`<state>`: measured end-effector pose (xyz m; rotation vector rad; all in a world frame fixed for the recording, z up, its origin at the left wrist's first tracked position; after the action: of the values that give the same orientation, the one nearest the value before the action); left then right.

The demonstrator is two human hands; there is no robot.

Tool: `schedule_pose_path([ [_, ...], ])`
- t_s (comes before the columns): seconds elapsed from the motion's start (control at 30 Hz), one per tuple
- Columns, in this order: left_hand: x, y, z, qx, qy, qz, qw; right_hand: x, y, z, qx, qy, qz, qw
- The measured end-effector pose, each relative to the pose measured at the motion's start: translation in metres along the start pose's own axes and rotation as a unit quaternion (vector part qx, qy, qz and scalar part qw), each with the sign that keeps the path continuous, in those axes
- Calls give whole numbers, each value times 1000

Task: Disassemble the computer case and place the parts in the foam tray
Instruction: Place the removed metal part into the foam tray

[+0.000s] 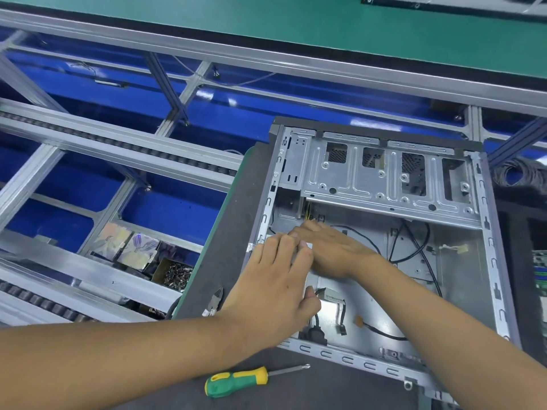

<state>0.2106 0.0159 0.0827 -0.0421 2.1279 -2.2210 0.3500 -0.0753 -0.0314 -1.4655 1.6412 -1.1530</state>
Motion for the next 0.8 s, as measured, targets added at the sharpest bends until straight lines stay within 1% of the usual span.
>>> schedule_pose_path([
  [0.1, 0, 1, 0, 12, -5, 11, 1000, 23, -9, 0, -91, 44, -20, 995],
  [0.13, 0, 1, -1, 19, -5, 14, 1000, 33, -16, -1, -87, 55, -21, 995],
  [0.2, 1, 2, -2, 35, -8, 16, 999, 53, -39, -9, -20, 48, 5, 999],
  [0.27, 0, 2, -3, 48, -15, 14, 999, 70, -71, -28, 80, -22, 105, 991],
  [0.3, -1, 3, -2, 51, -18, 14, 998, 79, -86, -38, 131, -65, 170, 975],
  [0.33, -1, 3, -3, 51, -19, 16, 998, 86, -101, -43, 178, -84, 230, 953],
  [0.37, -1, 5, -2, 51, -21, 20, 998, 89, -118, -41, 207, -70, 282, 934],
  [0.4, -2, 5, -2, 50, -27, 24, 998, 88, -136, -34, 219, -28, 323, 920],
  [0.43, -3, 6, -1, 49, -41, 25, 998, 85, -153, -22, 221, 30, 353, 909],
  [0.47, -6, 6, 0, 47, -60, 25, 997, 79, -167, -6, 216, 95, 360, 903],
  [0.5, -11, 6, 2, 41, -77, 24, 996, 72, -176, 12, 200, 164, 331, 907],
  [0.53, -16, 6, 7, 32, -89, 25, 995, 66, -179, 29, 158, 230, 274, 920],
  [0.57, -21, 6, 11, 25, -96, 29, 995, 61, -174, 44, 98, 285, 213, 929],
  [0.6, -25, 7, 15, 26, -104, 36, 994, 57, -164, 56, 52, 318, 164, 932],
  [0.63, -27, 7, 18, 35, -111, 45, 992, 55, -151, 66, 45, 327, 134, 934],
  [0.67, -29, 8, 19, 46, -115, 57, 991, 54, -140, 72, 60, 323, 124, 936],
  [0.73, -31, 11, 19, 57, -105, 65, 991, 56, -129, 77, 88, 309, 140, 937],
  [0.8, -33, 13, 17, 65, -89, 59, 992, 53, -128, 81, 90, 306, 150, 936],
])
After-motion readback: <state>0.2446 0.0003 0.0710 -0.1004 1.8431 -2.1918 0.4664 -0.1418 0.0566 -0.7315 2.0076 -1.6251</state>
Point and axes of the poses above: each hand's wrist, its own x-axis away from the middle knuckle, its own y-axis out of the palm, z = x × y, the point moved 3 cm from there along -x, towards the middle knuckle, and after that the axes turned 9 degrees about -y, right-handed, at the moved point
